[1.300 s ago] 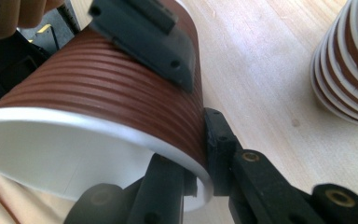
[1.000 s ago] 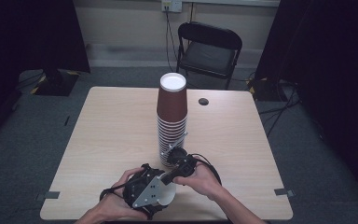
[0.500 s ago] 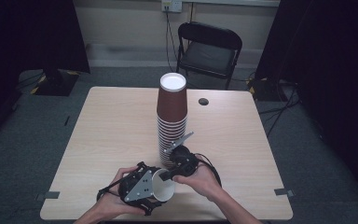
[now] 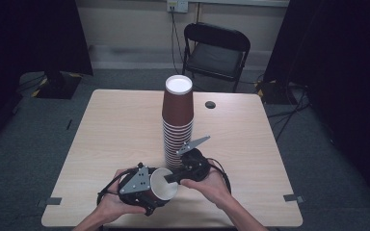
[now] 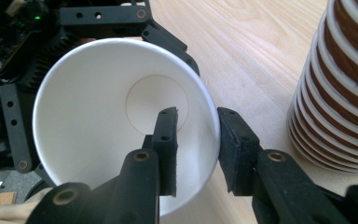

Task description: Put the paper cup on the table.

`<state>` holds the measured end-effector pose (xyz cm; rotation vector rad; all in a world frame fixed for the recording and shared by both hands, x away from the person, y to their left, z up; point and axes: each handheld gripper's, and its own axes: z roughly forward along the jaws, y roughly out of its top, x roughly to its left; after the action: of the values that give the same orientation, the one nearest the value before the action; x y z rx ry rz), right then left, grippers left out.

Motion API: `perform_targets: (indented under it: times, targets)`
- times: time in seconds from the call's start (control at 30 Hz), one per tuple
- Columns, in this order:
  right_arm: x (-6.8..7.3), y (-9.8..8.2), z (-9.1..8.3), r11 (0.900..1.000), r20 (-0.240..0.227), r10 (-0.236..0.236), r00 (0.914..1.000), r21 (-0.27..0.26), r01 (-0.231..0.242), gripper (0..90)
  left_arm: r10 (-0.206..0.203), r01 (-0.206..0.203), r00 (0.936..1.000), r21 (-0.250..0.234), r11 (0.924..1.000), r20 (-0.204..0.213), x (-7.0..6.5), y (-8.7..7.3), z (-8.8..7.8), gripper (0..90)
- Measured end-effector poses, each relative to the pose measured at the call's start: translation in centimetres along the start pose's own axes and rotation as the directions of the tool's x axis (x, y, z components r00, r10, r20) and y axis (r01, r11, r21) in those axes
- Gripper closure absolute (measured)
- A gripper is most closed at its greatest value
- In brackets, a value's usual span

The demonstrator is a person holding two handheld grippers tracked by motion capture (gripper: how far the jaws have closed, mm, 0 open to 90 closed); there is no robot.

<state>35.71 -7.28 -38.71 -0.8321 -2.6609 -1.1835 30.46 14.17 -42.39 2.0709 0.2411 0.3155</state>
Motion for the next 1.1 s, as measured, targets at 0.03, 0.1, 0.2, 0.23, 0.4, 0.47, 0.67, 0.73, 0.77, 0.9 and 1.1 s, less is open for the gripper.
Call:
perform_targets:
  times: [0.03,0.1,0.2,0.23,0.4,0.47,0.67,0.73,0.77,0.9,1.1]
  targets:
    - [0.0,0.0,0.0,1.000,-0.001,-0.003,1.0000,-0.007,0.003,69.3,-0.009,0.009,1.0000,-0.006,0.9999,0.003,0.0,0.0,0.0,8.9]
    - [0.1,-0.1,-0.1,1.000,-0.003,-0.002,1.0000,-0.015,0.002,69.2,-0.011,0.011,0.9999,-0.005,0.9999,0.003,0.1,-0.1,-0.1,8.9]
    - [0.1,-0.1,-0.2,1.000,-0.003,-0.004,1.0000,-0.030,0.004,69.3,-0.037,0.037,0.9993,-0.015,0.9992,0.007,-0.1,-0.2,0.0,8.8]
    - [0.1,-0.2,-0.3,0.999,-0.001,-0.006,1.0000,-0.036,0.006,69.2,-0.037,0.037,0.9993,-0.015,0.9992,0.007,-0.1,-0.2,0.0,8.8]
    - [-0.1,-0.4,-0.6,0.997,-0.005,-0.012,0.9999,-0.076,0.011,68.1,-0.064,0.064,0.9979,-0.004,0.9979,0.000,0.2,-0.6,-0.2,8.8]
    - [-0.1,-0.5,-0.9,0.995,-0.020,-0.025,0.9995,-0.097,0.023,68.0,-0.091,0.091,0.9959,-0.006,0.9959,-0.003,0.4,-0.7,-0.2,8.8]
    - [0.0,-0.8,-1.4,0.990,-0.016,-0.034,0.9993,-0.135,0.032,66.2,-0.125,0.125,0.9920,-0.011,0.9921,-0.015,0.8,-0.9,-0.4,8.8]
    - [-0.1,-1.0,-1.6,0.988,-0.016,-0.031,0.9994,-0.151,0.028,65.2,-0.130,0.130,0.9913,-0.012,0.9915,-0.021,1.0,-1.0,-0.5,8.8]
    - [-0.2,-1.1,-1.7,0.987,-0.006,-0.027,0.9996,-0.156,0.026,64.2,-0.143,0.143,0.9893,-0.011,0.9897,-0.031,1.1,-1.0,-0.6,8.8]
    - [-0.6,-1.7,-2.3,0.984,0.010,-0.006,0.9999,-0.179,0.008,63.8,-0.185,0.184,0.9817,-0.025,0.9826,-0.047,1.5,-1.0,-0.7,8.8]
    - [-1.2,-2.9,-2.8,0.980,0.024,0.017,0.9996,-0.196,-0.012,63.3,-0.212,0.209,0.9747,-0.046,0.9767,-0.071,1.9,-1.2,-1.1,8.9]
